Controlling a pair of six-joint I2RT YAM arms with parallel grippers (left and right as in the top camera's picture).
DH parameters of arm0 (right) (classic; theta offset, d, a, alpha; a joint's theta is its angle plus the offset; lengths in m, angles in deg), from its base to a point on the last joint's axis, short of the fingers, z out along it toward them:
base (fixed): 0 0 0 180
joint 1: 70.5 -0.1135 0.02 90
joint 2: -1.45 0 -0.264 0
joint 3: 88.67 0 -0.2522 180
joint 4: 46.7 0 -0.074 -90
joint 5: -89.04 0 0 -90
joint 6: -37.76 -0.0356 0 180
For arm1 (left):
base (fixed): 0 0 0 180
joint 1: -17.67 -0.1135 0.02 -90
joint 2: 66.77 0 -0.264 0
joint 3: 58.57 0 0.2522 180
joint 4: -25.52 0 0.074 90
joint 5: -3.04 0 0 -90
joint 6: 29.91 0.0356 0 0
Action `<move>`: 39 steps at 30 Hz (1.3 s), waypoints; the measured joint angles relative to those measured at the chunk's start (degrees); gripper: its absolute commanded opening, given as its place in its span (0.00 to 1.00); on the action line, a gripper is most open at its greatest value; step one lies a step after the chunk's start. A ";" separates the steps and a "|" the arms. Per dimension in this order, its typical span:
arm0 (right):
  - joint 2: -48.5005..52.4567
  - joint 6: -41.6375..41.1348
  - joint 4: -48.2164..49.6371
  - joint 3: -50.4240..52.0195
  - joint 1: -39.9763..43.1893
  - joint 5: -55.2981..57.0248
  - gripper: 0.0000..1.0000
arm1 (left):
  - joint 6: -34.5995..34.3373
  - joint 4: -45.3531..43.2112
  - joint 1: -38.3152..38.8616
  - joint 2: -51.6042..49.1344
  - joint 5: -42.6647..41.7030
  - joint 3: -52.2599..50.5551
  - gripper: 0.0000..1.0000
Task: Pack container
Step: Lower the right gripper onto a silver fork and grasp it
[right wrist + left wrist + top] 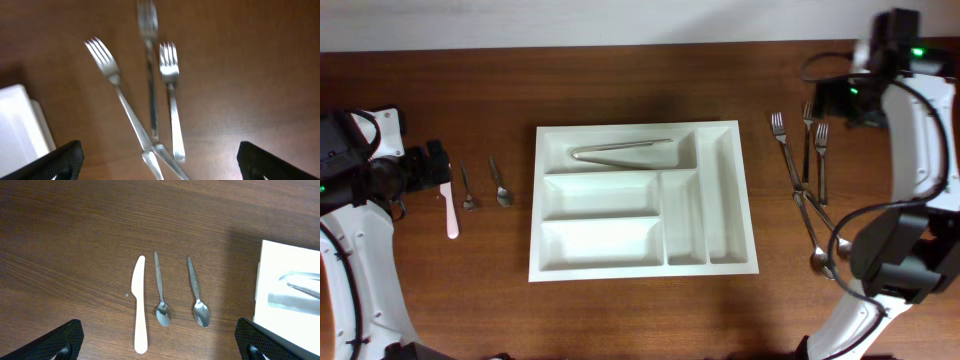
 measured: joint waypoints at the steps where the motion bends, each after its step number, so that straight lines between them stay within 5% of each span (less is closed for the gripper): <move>1: 0.35 0.00 -1.29 0.13 1.22 -1.55 0.96 | 0.00 0.00 0.00 0.00 0.00 0.00 0.99; 14: 6.01 5.95 -2.12 0.48 1.51 -8.28 0.53 | 0.00 0.00 0.00 0.00 0.00 0.00 0.99; 24: 20.92 12.39 1.97 0.46 -3.65 -8.33 0.51 | 0.00 0.00 0.00 0.00 0.00 0.00 0.99; 39: 21.03 13.64 7.30 0.35 -4.52 -7.13 0.39 | 0.00 0.02 0.00 0.00 0.00 0.02 0.99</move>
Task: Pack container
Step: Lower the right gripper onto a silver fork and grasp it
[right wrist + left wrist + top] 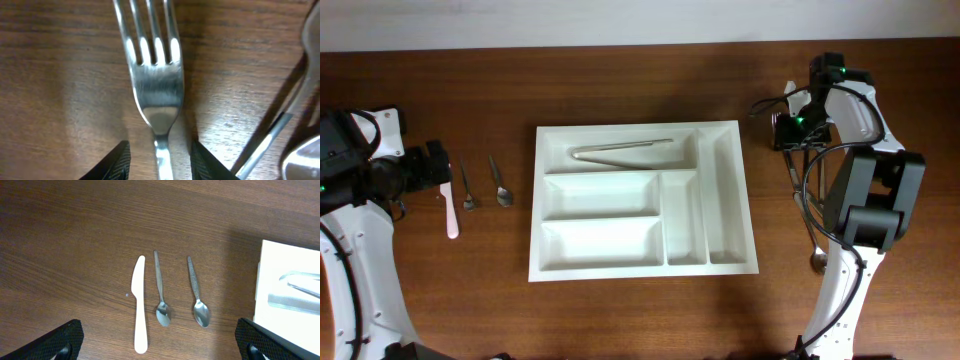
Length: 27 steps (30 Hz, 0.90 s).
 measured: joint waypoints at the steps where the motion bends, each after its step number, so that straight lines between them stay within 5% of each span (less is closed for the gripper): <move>1: 0.00 0.02 0.24 0.00 0.00 0.42 0.39 | 0.00 0.00 0.00 0.00 0.00 0.00 0.99; 27: 0.15 0.63 -0.85 0.00 -0.55 3.56 0.18 | 0.00 0.00 0.00 0.00 0.00 0.00 0.99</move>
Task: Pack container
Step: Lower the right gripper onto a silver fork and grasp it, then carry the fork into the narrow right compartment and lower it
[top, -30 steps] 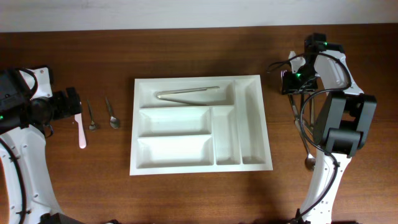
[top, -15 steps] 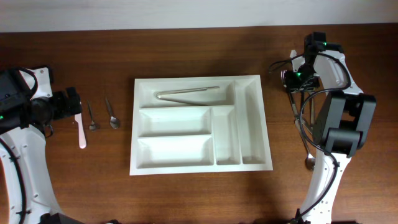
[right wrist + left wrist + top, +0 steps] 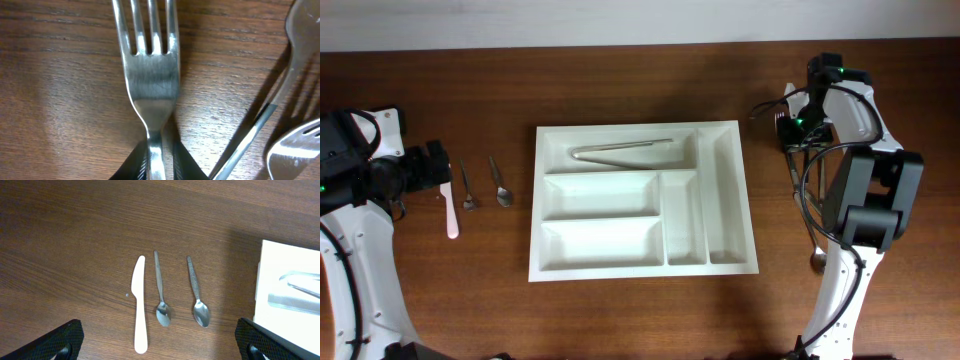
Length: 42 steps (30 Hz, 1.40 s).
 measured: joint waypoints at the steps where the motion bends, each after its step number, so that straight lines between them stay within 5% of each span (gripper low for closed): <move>1: 0.00 0.00 0.11 0.00 -0.11 0.02 0.18 | 0.00 0.00 0.00 0.00 0.00 0.00 0.99; 11: 0.00 -0.22 1.53 0.00 -1.90 -0.02 0.04 | 0.00 0.00 0.00 0.00 0.00 0.00 0.99; 26: 0.22 -1.33 -2.10 -0.94 -2.03 -0.44 0.04 | -0.02 0.00 0.00 0.00 0.00 0.00 0.99; 42: 0.94 -7.08 -14.14 -17.97 -2.49 -2.05 0.04 | 0.00 0.00 0.00 0.00 0.00 0.00 0.99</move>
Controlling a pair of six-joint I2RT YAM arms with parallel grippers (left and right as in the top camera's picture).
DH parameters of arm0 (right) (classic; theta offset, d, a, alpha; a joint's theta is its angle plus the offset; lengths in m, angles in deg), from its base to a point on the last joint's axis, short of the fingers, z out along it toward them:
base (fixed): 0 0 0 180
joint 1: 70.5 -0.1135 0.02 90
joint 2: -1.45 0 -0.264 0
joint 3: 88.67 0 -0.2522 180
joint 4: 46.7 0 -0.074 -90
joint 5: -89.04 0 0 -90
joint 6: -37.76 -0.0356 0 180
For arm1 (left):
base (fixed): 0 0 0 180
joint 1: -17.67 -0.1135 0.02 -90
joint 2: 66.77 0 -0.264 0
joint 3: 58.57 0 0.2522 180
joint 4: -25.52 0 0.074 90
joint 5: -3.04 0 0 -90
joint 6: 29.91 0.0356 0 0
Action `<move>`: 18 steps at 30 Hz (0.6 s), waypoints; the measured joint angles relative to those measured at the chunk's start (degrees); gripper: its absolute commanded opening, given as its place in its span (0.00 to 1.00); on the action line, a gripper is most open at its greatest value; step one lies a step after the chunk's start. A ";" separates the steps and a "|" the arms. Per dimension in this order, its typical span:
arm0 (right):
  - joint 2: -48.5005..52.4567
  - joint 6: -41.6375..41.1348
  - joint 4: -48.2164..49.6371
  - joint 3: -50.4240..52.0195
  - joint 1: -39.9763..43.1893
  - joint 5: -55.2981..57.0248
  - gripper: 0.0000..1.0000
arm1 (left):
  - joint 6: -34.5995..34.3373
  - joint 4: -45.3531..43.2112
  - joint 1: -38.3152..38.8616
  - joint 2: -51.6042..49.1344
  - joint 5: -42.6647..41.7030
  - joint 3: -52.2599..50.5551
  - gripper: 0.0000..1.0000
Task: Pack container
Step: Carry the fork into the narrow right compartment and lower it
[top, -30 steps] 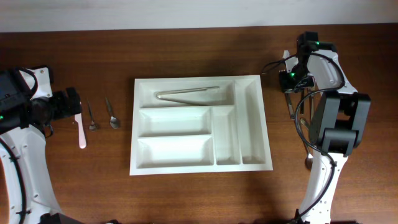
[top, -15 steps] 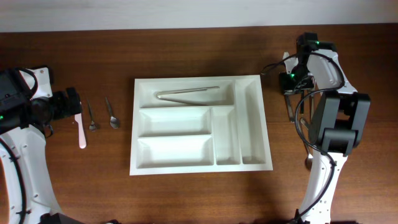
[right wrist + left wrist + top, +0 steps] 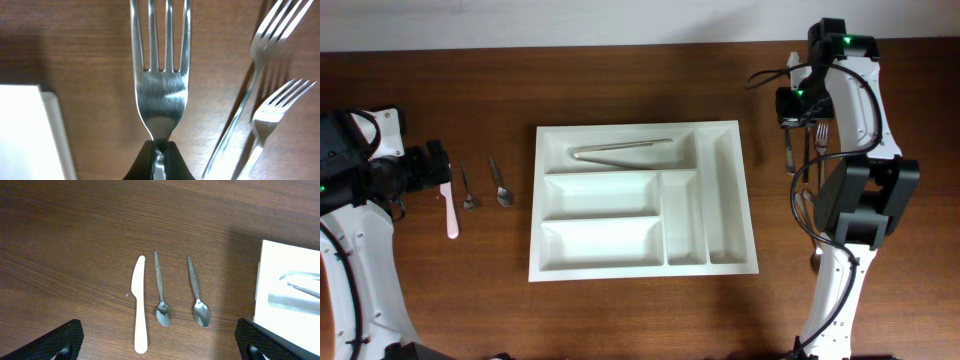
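My right gripper (image 3: 159,152) is shut on the neck of a steel fork (image 3: 160,75), held above the wood just right of the white cutlery tray (image 3: 25,135). Overhead, this fork (image 3: 788,150) hangs beside the tray's right rim (image 3: 748,200). Two more forks (image 3: 270,120) lie on the table to its right. My left gripper (image 3: 159,342) stands open above a white plastic knife (image 3: 140,310) and two teaspoons (image 3: 160,292) left of the tray.
Steel tongs (image 3: 620,150) lie in the tray's top compartment; its other compartments hold nothing. Further cutlery, spoons among it (image 3: 817,262), lies at the right near my right arm's base. Cables run by the far right corner.
My right gripper, then shut on the fork's neck down on the table, now holds it raised off the wood, with the tray's edge in its view. The left arm has not moved.
My right gripper was open, high above three forks. Then it was low with open fingers either side of the leftmost fork's neck, then shut on it. Now the fork is off the table beside the tray. My left gripper stayed open over the knife and teaspoons.
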 measured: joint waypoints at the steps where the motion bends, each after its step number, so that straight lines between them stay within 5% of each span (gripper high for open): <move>1: 0.00 -1.27 -1.18 -0.48 -0.37 -0.22 0.04 | 0.00 0.00 0.00 0.00 0.00 0.00 0.99; 18: -5.77 -10.56 -14.91 -1.18 -14.71 -1.20 0.04 | 0.00 0.00 0.00 0.00 0.00 0.00 0.99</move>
